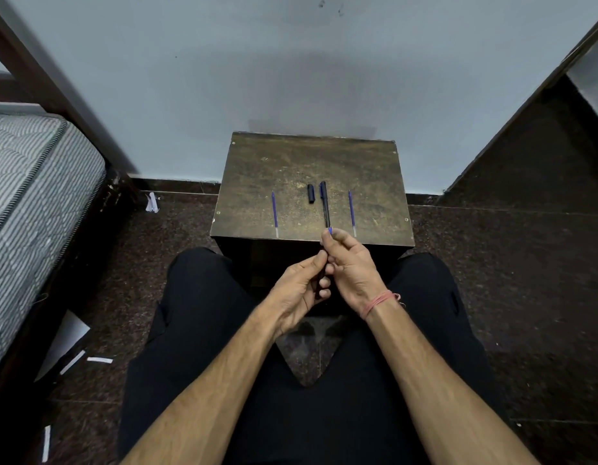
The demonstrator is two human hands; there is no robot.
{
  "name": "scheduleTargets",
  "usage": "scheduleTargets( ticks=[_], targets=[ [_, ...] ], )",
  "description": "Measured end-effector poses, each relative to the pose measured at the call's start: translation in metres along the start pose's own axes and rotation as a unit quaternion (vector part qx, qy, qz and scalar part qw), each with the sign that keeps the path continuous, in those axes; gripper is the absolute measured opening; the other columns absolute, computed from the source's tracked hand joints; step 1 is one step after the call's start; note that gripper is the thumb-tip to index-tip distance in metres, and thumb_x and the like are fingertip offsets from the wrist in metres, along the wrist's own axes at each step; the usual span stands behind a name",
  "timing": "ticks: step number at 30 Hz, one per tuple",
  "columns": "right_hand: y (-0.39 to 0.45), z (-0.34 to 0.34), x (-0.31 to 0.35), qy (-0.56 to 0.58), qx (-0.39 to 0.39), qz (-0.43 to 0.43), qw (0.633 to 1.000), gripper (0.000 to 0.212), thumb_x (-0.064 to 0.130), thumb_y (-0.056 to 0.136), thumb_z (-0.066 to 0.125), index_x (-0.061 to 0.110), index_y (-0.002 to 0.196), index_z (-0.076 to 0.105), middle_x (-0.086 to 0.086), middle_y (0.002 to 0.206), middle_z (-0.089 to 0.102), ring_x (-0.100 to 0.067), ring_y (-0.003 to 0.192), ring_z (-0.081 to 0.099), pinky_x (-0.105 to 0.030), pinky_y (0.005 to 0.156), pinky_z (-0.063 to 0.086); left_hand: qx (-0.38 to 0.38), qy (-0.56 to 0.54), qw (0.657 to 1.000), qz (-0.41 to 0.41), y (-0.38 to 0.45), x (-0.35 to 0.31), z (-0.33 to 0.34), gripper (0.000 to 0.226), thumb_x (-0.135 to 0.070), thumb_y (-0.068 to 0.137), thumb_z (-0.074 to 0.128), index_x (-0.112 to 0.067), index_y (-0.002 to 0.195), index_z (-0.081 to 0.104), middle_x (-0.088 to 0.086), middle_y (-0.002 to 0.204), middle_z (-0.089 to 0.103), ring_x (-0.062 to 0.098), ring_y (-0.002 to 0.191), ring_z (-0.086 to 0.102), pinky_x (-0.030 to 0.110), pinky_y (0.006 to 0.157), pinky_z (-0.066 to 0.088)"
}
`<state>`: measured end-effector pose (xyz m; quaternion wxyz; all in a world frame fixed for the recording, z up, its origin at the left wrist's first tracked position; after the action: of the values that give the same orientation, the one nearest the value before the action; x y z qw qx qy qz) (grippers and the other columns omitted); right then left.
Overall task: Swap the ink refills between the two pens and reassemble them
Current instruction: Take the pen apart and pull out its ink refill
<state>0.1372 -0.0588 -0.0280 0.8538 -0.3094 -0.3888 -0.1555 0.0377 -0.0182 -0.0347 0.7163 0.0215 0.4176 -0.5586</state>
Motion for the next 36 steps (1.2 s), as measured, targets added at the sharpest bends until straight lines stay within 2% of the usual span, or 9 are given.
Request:
scheduleTargets(
  ticks=[5,8,10,14,17,20,25,31,36],
  targets=[
    [0.000,0.004,-0.001,-0.078,0.009,0.003,0.997,0.040,0.044,0.111,0.057,0.019,0.139,0.070,0.001,0.131,0.078,-0.009,0.082,0.072,-0.022,0.059,0.055,-0.043,0.008,0.999,0.016,0.003,0.002,-0.006,0.023,-0.027,0.113,0.056,-0.011,0.116,0.073,-0.001,0.087,0.062,0.005,0.066,0.050,0.018,0.058,0.048],
    [0.002,-0.003,0.002,-0.109,-0.045,-0.045,0.992,0.037,0.027,0.100,0.078,0.016,0.134,0.069,0.002,0.105,0.073,-0.009,0.064,0.061,-0.023,0.054,0.053,-0.047,0.024,0.998,0.023,0.004,0.001,-0.010,0.032,-0.026,0.113,0.057,-0.006,0.134,0.072,-0.003,0.087,0.065,0.003,0.067,0.052,0.018,0.061,0.048],
    [0.004,-0.007,0.003,-0.097,-0.048,-0.051,0.993,0.026,0.014,0.102,0.075,0.009,0.127,0.070,-0.004,0.101,0.073,-0.010,0.062,0.055,-0.022,0.054,0.054,-0.056,0.038,0.997,0.026,0.005,0.002,-0.013,0.031,-0.026,0.112,0.059,-0.006,0.132,0.073,-0.003,0.088,0.067,0.004,0.067,0.053,0.019,0.061,0.048],
    [0.005,0.000,0.001,-0.072,0.016,0.001,0.997,0.033,0.020,0.112,0.055,0.018,0.143,0.068,-0.006,0.133,0.077,-0.018,0.102,0.060,-0.025,0.070,0.054,-0.064,0.035,0.997,0.034,0.008,0.003,-0.016,0.025,-0.026,0.112,0.060,-0.010,0.123,0.076,-0.001,0.089,0.067,0.004,0.067,0.054,0.019,0.061,0.050],
    [0.005,-0.002,0.002,-0.111,-0.015,-0.034,0.993,0.037,0.027,0.101,0.077,0.024,0.137,0.071,-0.010,0.118,0.074,-0.013,0.086,0.063,-0.025,0.066,0.055,-0.059,0.038,0.997,0.039,0.008,0.002,-0.018,0.030,-0.028,0.112,0.060,-0.013,0.131,0.077,-0.003,0.088,0.067,0.003,0.068,0.054,0.018,0.062,0.049],
    [0.007,-0.011,0.002,-0.106,-0.037,-0.068,0.991,0.026,0.016,0.095,0.083,0.017,0.121,0.077,-0.001,0.099,0.073,-0.009,0.064,0.060,-0.025,0.062,0.057,-0.062,0.051,0.996,0.042,0.009,0.004,-0.019,0.027,-0.028,0.111,0.062,-0.014,0.124,0.080,-0.004,0.091,0.069,0.002,0.067,0.054,0.018,0.062,0.049],
    [0.010,-0.006,0.002,-0.068,0.009,-0.033,0.997,0.027,0.017,0.105,0.069,0.017,0.131,0.076,-0.008,0.125,0.080,-0.008,0.080,0.067,-0.020,0.067,0.058,-0.070,0.040,0.996,0.039,0.011,0.005,-0.021,0.023,-0.027,0.110,0.062,-0.015,0.118,0.081,-0.003,0.090,0.070,0.003,0.068,0.056,0.019,0.061,0.050],
    [0.007,-0.015,0.003,-0.119,-0.048,-0.069,0.989,0.027,0.015,0.094,0.084,0.012,0.120,0.080,-0.001,0.101,0.078,-0.013,0.071,0.062,-0.024,0.068,0.059,-0.071,0.066,0.995,0.034,0.011,0.007,-0.022,0.026,-0.030,0.110,0.064,-0.017,0.124,0.081,-0.005,0.092,0.072,0.002,0.069,0.058,0.019,0.064,0.051],
    [0.010,-0.007,0.003,-0.071,0.010,-0.034,0.997,0.032,0.014,0.106,0.066,0.016,0.138,0.073,-0.007,0.129,0.079,-0.008,0.088,0.070,-0.020,0.070,0.057,-0.080,0.056,0.995,0.032,0.010,0.005,-0.021,0.021,-0.026,0.111,0.063,-0.017,0.117,0.081,-0.004,0.091,0.072,0.002,0.069,0.058,0.018,0.063,0.051]
  ],
)
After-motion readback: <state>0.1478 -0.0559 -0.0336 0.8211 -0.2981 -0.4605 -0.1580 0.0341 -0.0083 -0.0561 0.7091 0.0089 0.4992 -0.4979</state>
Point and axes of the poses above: each hand's wrist, its own y-axis towards the middle knuckle, its own z-axis out of the palm, x = y × z, the point moved 6 cm from there along y, towards the middle knuckle
